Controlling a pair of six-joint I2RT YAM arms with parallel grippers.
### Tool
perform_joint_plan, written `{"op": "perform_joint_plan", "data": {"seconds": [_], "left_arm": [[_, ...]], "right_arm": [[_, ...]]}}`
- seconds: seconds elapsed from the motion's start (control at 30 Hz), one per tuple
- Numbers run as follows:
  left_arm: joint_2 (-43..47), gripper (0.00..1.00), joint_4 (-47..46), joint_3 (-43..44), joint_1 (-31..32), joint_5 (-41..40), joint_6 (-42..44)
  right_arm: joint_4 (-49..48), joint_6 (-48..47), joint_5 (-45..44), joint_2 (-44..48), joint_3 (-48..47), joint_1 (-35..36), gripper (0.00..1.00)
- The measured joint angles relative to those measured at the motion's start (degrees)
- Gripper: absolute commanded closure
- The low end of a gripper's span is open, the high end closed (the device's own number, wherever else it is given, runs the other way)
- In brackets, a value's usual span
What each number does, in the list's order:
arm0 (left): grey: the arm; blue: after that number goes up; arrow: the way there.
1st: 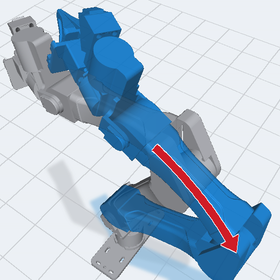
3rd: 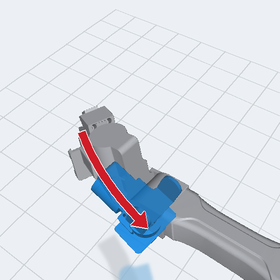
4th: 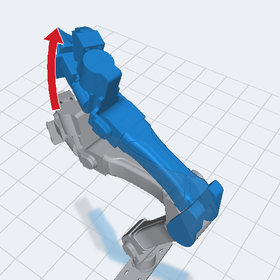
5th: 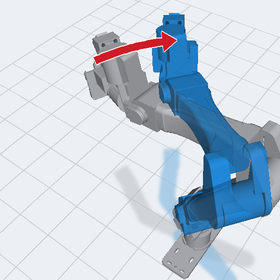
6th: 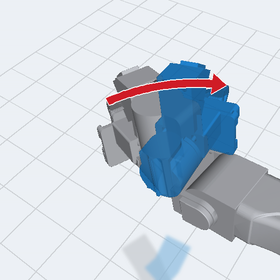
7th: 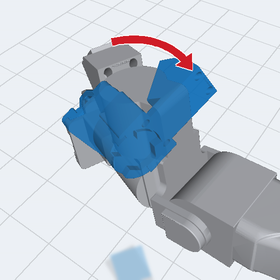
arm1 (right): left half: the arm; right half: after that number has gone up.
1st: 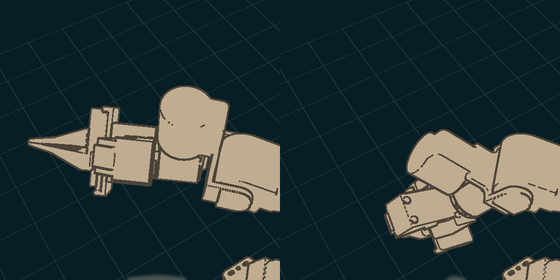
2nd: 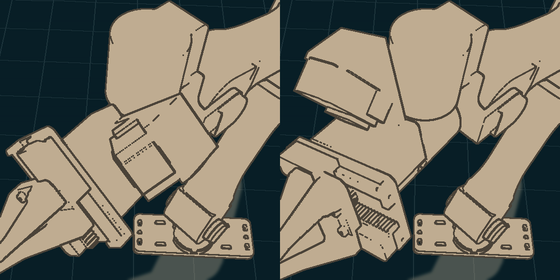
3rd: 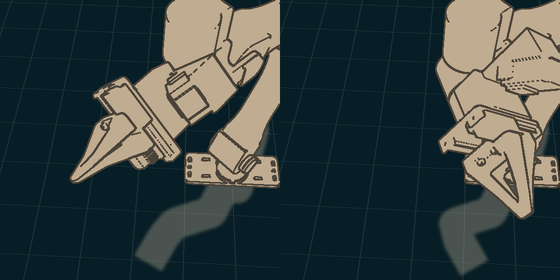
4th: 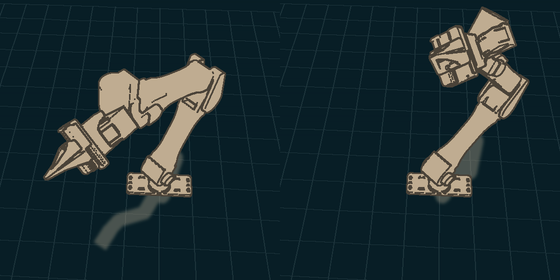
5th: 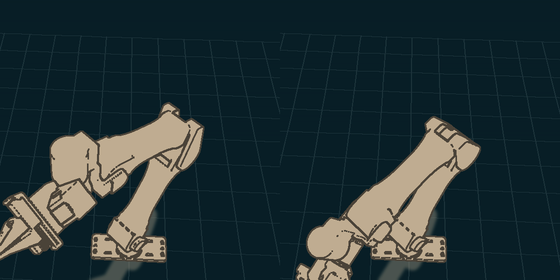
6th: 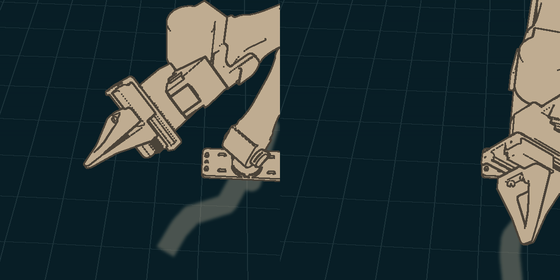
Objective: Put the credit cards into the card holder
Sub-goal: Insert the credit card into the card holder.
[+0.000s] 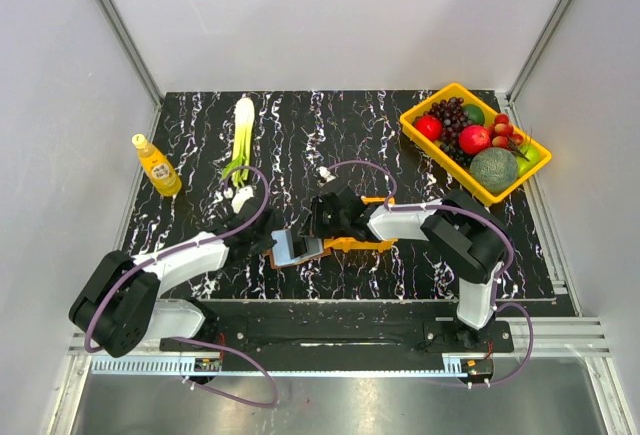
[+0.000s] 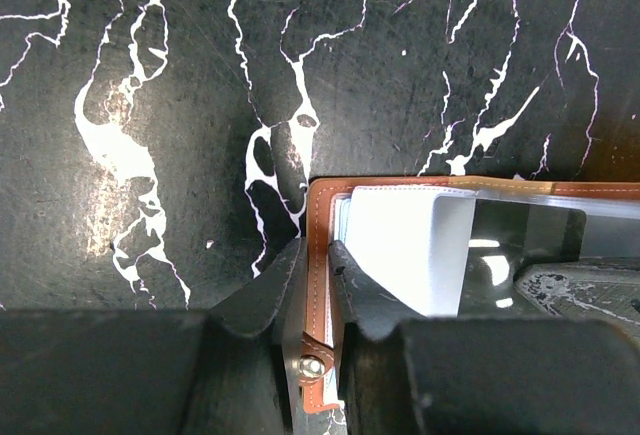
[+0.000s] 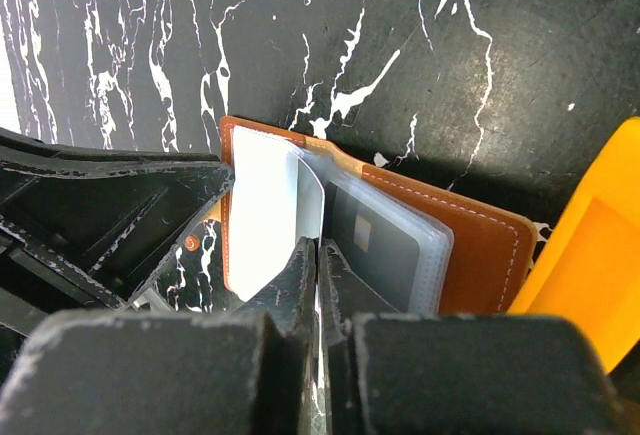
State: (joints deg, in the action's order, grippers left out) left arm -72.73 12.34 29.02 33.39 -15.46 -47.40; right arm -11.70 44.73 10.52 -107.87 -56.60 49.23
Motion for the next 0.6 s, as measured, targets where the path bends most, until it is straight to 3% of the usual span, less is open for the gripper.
{"op": "perform_joint_plan", "data": {"seconds": [0.3, 0.6], "left_arm": [[0.3, 0.80, -0.7, -0.6, 0.0, 0.0, 0.0], [1.0, 0.80, -1.6, -1.4, 0.0, 0.1, -0.1]], "right_arm": [[1.0, 2.7, 0.0, -2.2, -2.1, 1.6, 0.91], [4.7, 2.2, -1.5, -2.6, -4.0, 2.5, 0.71]]}}
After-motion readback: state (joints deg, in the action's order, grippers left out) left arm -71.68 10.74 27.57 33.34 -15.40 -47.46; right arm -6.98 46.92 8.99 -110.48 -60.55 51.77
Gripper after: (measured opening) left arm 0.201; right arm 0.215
